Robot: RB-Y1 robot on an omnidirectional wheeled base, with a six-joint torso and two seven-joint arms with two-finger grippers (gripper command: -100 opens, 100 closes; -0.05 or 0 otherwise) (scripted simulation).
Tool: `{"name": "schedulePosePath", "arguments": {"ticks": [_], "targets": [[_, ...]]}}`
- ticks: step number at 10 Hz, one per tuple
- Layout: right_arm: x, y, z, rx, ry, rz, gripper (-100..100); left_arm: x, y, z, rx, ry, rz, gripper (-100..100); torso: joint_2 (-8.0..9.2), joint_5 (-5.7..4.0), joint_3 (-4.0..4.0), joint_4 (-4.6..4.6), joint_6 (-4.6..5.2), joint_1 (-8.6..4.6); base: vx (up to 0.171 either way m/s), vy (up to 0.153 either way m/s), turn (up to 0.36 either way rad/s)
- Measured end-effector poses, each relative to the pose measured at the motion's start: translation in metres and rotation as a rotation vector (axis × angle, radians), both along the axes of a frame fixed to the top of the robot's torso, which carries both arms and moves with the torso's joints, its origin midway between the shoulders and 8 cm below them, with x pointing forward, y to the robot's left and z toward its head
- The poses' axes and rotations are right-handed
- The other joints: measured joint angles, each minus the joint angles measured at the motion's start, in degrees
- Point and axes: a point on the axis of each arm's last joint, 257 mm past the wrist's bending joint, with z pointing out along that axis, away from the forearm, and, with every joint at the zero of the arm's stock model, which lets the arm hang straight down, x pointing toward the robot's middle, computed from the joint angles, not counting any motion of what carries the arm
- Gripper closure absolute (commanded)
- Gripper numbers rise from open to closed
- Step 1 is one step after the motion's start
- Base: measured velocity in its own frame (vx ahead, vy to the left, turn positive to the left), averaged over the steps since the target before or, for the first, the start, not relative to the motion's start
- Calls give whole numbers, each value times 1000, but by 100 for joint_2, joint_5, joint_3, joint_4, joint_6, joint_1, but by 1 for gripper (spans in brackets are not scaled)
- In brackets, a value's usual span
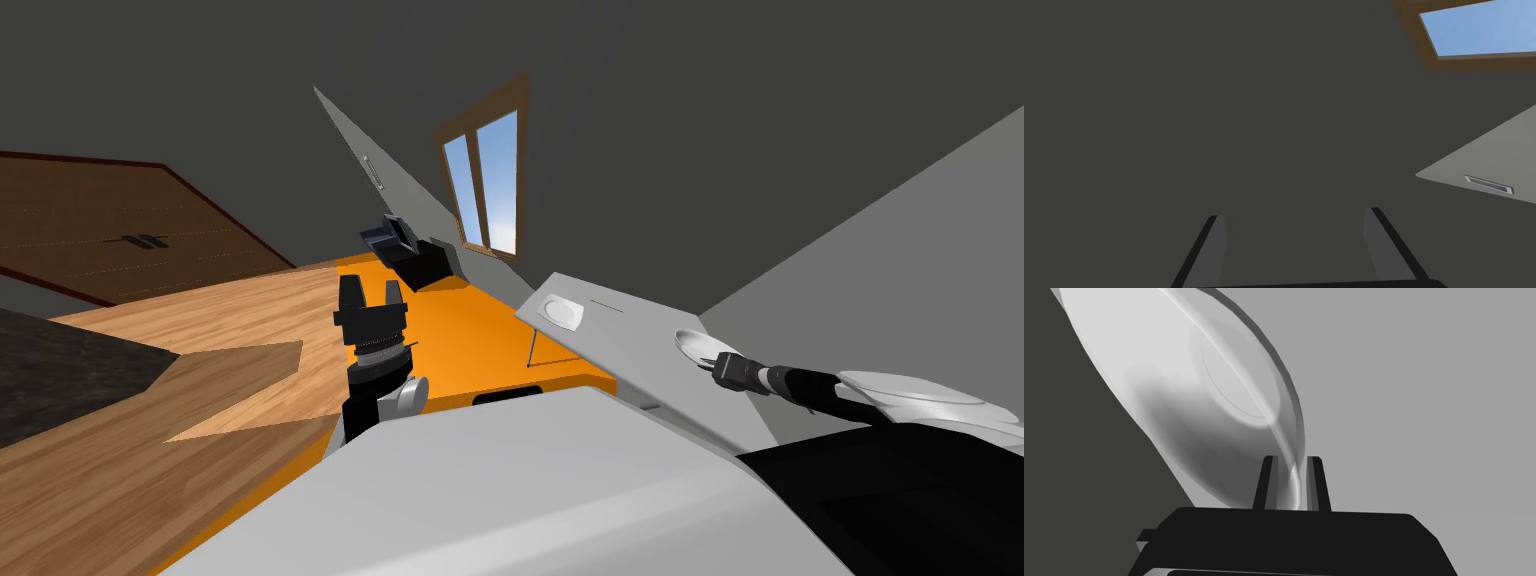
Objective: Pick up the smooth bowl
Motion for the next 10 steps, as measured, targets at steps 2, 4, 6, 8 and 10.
{"name": "schedulePosePath", "arguments": {"ticks": [2, 4, 6, 8, 10], "targets": [[1, -1, 5, -12, 7, 3, 100, 0, 0, 0, 0, 0, 0, 0, 1, 4, 0, 0, -1, 2, 18, -21, -165], [15, -1, 12, -28, 6, 20, 100, 0, 0, 0, 0, 0, 0, 0, -5, 2, -3, 0, -14, 3, 10, -17, -37], [27, 3, 14, -31, 2, 42, 100, 0, 0, 0, 0, 0, 0, 0, -5, 11, -2, 1, -9, 10, 11, -11, -91], [33, 8, 16, -31, 3, 56, 100, 0, 0, 0, 0, 0, 0, 0, -3, 11, 0, 4, -19, 17, 9, -10, -56], [43, 14, 17, -32, -1, 73, 100, 0, 0, 0, 0, 0, 0, 0, -1, 14, 2, 5, -16, 18, 6, -5, -41]]}}
